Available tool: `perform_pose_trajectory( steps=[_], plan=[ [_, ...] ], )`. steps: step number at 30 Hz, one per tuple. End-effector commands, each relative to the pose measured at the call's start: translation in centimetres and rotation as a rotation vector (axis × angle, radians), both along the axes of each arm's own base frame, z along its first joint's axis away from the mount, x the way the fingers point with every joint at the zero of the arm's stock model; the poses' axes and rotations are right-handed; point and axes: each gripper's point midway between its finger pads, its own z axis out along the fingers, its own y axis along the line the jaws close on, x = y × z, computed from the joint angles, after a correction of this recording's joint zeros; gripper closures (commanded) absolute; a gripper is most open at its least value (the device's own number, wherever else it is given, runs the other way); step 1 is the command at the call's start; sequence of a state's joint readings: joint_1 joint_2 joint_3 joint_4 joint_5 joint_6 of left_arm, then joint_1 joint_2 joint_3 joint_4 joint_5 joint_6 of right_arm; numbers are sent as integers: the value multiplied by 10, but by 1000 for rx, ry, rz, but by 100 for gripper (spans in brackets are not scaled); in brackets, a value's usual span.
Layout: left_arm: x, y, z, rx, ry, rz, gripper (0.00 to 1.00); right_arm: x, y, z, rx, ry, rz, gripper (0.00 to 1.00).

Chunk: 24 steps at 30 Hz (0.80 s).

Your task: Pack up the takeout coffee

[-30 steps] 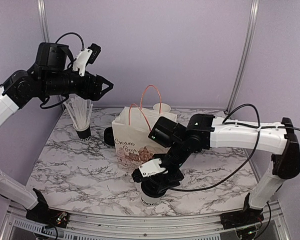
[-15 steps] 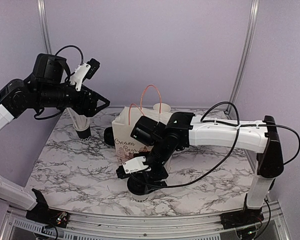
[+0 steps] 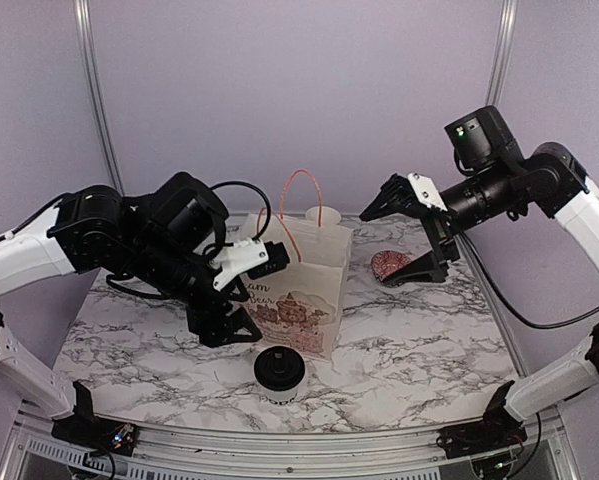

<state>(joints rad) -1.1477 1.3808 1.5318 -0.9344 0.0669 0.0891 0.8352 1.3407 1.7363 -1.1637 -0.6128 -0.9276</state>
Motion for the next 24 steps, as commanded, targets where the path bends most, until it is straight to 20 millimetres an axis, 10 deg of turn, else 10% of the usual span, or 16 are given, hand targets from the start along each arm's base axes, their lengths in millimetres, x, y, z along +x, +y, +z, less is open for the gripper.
perform_pose_trajectory(
  steps=[1, 9, 24],
  plan=[
    [-11, -3, -50, 217, -36, -82, 20, 25, -39, 4, 64, 47, -82, 1],
    [-8, -27, -94, 337, -17, -179, 15, 98, -77, -7, 190, 88, -452, 1],
    [-1, -43, -126, 418, -7, -218, 14, 95, -85, -30, 179, 99, -454, 2]
  ],
)
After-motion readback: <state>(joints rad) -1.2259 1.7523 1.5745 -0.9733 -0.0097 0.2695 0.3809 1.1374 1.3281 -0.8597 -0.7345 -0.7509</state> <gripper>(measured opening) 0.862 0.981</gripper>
